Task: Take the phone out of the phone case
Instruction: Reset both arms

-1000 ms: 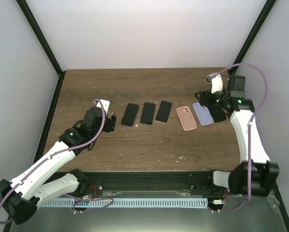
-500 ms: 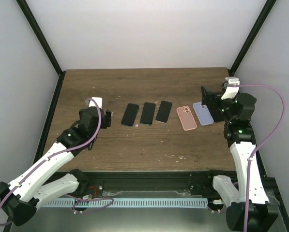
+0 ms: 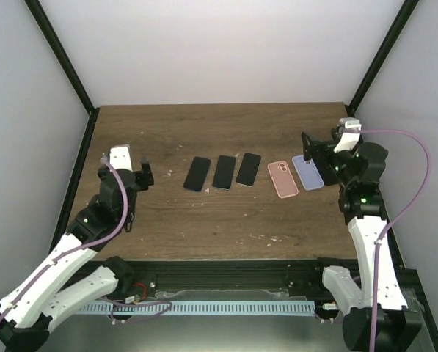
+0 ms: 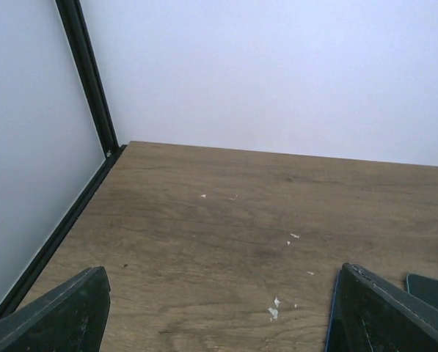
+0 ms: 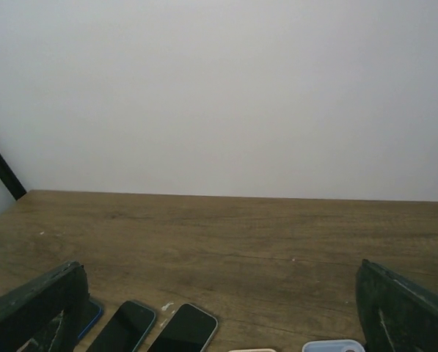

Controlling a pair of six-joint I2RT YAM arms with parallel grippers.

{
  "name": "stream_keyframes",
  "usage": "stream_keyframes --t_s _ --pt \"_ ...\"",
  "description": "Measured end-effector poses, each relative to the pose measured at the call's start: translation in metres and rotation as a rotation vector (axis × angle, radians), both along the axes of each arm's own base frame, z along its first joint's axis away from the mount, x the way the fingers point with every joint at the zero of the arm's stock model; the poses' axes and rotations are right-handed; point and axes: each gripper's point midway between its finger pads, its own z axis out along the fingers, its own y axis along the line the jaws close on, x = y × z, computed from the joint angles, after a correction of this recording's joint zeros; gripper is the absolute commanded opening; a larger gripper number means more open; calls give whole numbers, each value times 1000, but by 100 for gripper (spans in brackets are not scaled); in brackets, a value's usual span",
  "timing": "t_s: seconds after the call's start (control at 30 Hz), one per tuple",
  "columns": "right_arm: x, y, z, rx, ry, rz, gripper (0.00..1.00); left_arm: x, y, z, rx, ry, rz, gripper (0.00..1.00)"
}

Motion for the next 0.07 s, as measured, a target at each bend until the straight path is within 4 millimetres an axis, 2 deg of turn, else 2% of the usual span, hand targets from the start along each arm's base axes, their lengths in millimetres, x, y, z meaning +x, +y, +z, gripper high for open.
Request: stream_keyframes --t_s 0.07 --pt "1 2 -2 2 6 10 100 0 1 0 -1 -5 6 85"
